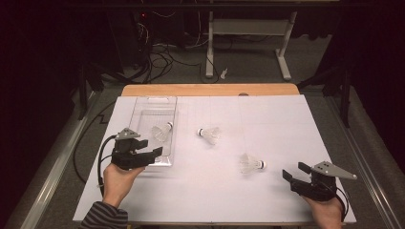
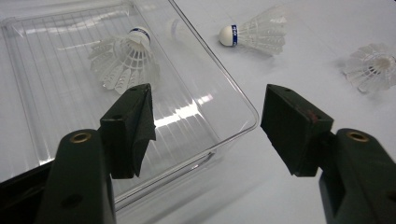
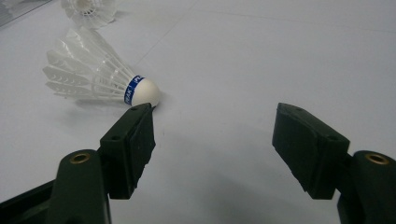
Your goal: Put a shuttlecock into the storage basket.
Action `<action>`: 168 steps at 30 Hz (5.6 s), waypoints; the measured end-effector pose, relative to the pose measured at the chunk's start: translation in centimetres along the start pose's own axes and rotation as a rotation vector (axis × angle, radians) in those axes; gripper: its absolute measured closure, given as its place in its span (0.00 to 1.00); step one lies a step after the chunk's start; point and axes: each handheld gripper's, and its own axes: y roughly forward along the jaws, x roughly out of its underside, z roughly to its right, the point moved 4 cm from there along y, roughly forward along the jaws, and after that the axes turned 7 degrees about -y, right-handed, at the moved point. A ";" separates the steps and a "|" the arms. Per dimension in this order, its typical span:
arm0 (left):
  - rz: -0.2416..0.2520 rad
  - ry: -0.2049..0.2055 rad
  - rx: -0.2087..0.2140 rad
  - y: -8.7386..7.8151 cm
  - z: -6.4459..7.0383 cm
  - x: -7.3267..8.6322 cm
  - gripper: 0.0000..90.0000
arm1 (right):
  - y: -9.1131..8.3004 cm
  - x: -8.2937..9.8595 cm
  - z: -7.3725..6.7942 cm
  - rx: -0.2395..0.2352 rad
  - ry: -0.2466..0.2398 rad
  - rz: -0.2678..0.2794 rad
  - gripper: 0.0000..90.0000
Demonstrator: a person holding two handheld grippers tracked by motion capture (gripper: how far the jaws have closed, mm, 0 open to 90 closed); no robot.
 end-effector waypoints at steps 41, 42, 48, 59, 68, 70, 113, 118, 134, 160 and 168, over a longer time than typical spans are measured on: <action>0.040 -0.009 0.015 -2.2 -1.3 1.2 0.39 | 0.0 0.0 0.0 0.001 0.000 -0.001 0.34; 0.040 -0.008 0.016 -2.3 -1.3 1.2 0.39 | 0.0 0.0 0.0 0.001 0.000 -0.002 0.34; 0.049 -0.013 0.021 -2.6 -1.5 1.4 0.39 | 0.0 0.0 0.0 0.001 0.000 -0.003 0.34; 0.060 -0.025 0.022 -3.0 -2.2 1.9 0.39 | 0.0 0.0 0.0 0.000 0.000 -0.003 0.34; 0.073 -0.028 0.023 -3.3 -2.7 2.0 0.40 | 0.0 0.0 0.0 0.001 0.001 -0.005 0.34; 0.074 -0.030 0.024 -3.3 -2.7 2.1 0.40 | 0.0 0.0 0.0 0.001 0.002 -0.005 0.34; 0.092 -0.039 0.045 -4.2 -4.7 4.6 0.38 | 0.1 0.0 0.1 0.008 0.003 -0.004 0.34; 0.084 -0.028 0.044 -4.1 -4.5 4.8 0.38 | 0.1 0.0 0.1 0.008 0.002 -0.001 0.34; 0.064 0.022 0.080 -3.9 -2.4 5.4 0.38 | 0.2 0.0 0.1 0.003 0.001 -0.004 0.34; -0.047 0.071 0.070 -0.4 2.2 5.7 0.42 | 0.0 0.0 0.0 -0.001 -0.004 0.003 0.34; -0.069 0.070 0.070 0.4 3.2 5.4 0.43 | 0.0 0.0 0.0 -0.001 -0.005 0.003 0.34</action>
